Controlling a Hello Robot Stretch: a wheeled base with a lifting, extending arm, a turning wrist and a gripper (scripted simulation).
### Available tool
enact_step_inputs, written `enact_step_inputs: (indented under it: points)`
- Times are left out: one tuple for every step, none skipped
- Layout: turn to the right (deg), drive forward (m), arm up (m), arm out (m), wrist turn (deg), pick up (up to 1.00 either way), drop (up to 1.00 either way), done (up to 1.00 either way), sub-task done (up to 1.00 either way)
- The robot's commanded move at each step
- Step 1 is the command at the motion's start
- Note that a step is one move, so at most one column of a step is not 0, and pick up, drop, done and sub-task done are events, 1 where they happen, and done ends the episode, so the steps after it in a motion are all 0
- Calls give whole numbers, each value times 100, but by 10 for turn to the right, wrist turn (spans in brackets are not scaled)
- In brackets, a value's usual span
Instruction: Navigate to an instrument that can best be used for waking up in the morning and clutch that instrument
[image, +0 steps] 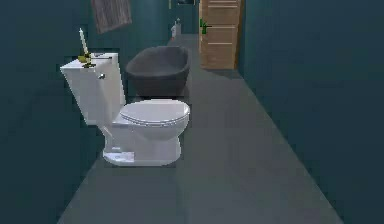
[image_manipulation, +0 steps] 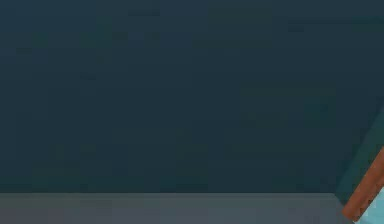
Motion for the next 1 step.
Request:
enact_step_inputs:
  points:
    - [90,0,0,0,0,0,0,0,0]
